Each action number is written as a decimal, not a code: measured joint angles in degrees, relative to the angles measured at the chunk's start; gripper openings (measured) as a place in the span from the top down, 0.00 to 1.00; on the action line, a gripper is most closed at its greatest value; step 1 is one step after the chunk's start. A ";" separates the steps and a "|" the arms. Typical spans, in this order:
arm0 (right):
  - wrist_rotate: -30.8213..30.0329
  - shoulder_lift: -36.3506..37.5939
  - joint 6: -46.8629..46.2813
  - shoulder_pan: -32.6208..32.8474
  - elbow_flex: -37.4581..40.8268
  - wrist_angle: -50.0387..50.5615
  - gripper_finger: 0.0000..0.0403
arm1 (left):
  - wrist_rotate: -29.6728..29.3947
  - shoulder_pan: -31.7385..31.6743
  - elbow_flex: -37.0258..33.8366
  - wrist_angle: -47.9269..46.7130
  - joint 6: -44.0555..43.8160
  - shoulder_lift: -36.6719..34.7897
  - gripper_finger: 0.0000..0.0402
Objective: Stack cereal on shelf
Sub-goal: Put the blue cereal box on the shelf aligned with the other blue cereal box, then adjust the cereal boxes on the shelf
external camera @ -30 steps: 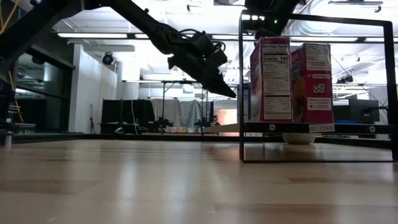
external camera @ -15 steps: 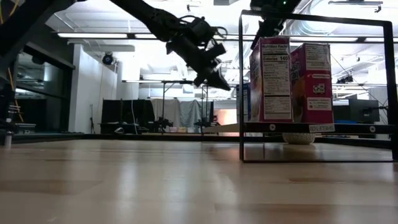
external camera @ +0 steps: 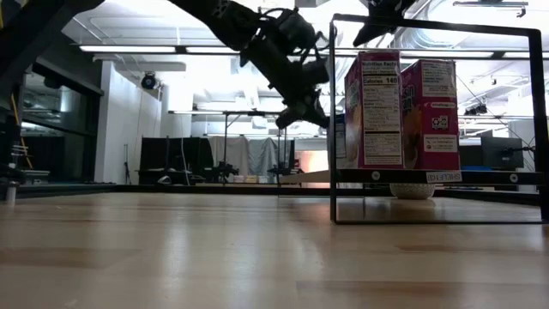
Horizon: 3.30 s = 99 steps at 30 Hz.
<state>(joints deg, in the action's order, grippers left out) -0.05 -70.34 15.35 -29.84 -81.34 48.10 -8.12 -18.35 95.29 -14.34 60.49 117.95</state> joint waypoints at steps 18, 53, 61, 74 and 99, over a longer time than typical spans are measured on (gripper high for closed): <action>-2.90 0.10 -6.51 -2.25 8.64 13.25 1.00 | 6.79 -1.21 0.02 -1.89 -8.10 -0.03 1.00; -2.41 0.26 -3.90 -7.81 31.98 -14.44 1.00 | 14.29 -2.95 0.04 5.78 -25.38 5.10 1.00; -3.01 0.26 -3.30 -7.81 32.00 -14.66 1.00 | 12.92 -2.95 0.04 8.38 -30.42 5.09 1.00; -3.14 0.26 1.47 -7.83 31.98 -15.93 1.00 | 14.47 -4.15 0.04 10.11 -33.65 5.04 1.00; -1.93 0.23 3.02 -8.12 31.91 -16.00 1.00 | 8.86 -1.61 -0.07 6.67 -40.67 5.20 1.00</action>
<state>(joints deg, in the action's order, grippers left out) -1.98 -70.11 18.38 -37.95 -49.43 32.10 0.74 -19.96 95.22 -7.67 19.82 123.15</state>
